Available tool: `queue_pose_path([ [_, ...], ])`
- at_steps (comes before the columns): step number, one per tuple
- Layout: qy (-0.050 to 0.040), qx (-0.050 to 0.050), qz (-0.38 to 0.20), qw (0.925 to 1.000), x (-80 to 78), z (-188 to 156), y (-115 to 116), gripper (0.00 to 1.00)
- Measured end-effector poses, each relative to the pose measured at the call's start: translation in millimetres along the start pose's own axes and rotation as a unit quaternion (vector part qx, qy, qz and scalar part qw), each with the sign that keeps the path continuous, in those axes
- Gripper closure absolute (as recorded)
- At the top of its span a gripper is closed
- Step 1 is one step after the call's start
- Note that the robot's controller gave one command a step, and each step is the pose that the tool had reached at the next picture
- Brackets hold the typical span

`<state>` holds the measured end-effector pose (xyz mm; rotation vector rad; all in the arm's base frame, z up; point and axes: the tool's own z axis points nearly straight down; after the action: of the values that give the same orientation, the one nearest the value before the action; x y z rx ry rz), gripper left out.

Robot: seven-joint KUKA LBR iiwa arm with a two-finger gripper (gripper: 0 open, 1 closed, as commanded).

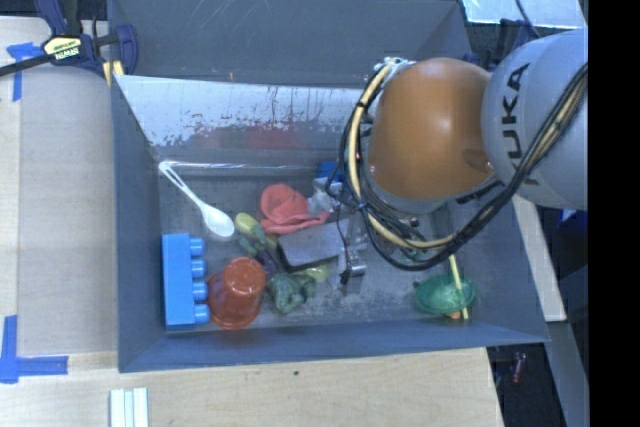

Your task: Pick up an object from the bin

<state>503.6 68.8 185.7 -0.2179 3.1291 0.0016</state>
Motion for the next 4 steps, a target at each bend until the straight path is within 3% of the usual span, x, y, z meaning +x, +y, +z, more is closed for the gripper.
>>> queue_pose_path([
  [1,-0.0003,0.000,0.075,0.9972,-32.3,2,4,0.00],
  [2,-0.0026,0.001,-0.034,0.9994,-43.2,73,1,0.00],
  [3,-0.0092,-0.002,0.202,0.9793,-59.1,66,-3,1.00],
  [4,-0.0098,-0.002,0.203,0.9790,-60.3,63,-3,1.00],
])
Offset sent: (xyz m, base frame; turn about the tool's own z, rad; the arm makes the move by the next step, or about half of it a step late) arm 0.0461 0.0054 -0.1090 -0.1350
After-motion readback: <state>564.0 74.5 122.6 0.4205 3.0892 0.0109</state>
